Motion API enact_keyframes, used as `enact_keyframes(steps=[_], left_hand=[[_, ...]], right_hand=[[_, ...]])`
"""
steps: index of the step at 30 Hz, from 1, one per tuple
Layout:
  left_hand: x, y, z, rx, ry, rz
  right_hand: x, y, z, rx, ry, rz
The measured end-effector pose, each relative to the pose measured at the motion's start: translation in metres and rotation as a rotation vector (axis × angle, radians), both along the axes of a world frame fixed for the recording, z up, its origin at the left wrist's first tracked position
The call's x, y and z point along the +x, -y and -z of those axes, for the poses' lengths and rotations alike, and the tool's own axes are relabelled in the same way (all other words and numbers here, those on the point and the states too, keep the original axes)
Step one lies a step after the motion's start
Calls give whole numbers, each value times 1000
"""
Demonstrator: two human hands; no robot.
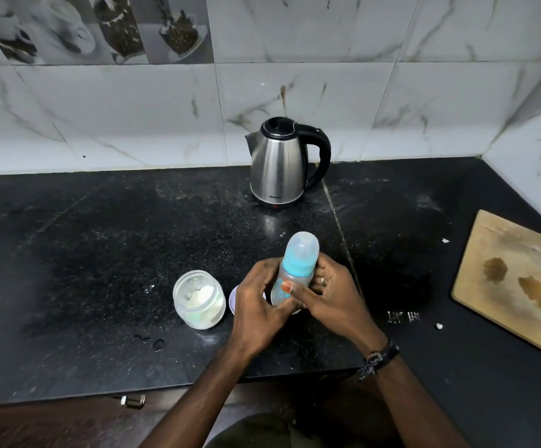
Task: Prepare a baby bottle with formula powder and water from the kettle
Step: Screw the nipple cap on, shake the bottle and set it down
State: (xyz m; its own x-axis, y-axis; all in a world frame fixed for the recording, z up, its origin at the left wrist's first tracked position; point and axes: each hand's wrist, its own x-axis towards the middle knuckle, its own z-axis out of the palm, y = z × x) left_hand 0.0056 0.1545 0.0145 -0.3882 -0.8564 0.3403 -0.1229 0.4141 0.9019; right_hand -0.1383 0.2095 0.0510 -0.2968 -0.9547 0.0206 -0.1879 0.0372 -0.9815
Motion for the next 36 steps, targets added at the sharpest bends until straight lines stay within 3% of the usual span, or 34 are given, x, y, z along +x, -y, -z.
enact_keyframes(steps=[4, 8, 9, 13, 18, 22, 27, 31, 36], left_hand=[[5, 1, 14, 42, 1, -9], [15, -3, 38, 76, 57, -84], [17, -4, 45, 106, 52, -102], [25, -3, 75, 159, 65, -164], [38, -1, 100, 107, 114, -133], [42, 2, 113, 70, 155, -138], [42, 6, 122, -4, 189, -176], [42, 7, 124, -57, 183, -170], [42, 8, 125, -81, 199, -196]], right_hand=[[-10, 3, -8, -76, 220, 216], [-26, 5, -19, -4, 806, 424], [-25, 3, -20, 34, 811, 393], [-15, -3, -16, 64, 463, 300], [-24, 1, -20, -45, 633, 435], [-20, 1, -18, 75, 457, 283], [-25, 6, -19, -13, 855, 351], [-17, 7, -14, 87, 584, 271], [-25, 8, -12, -24, 788, 327]])
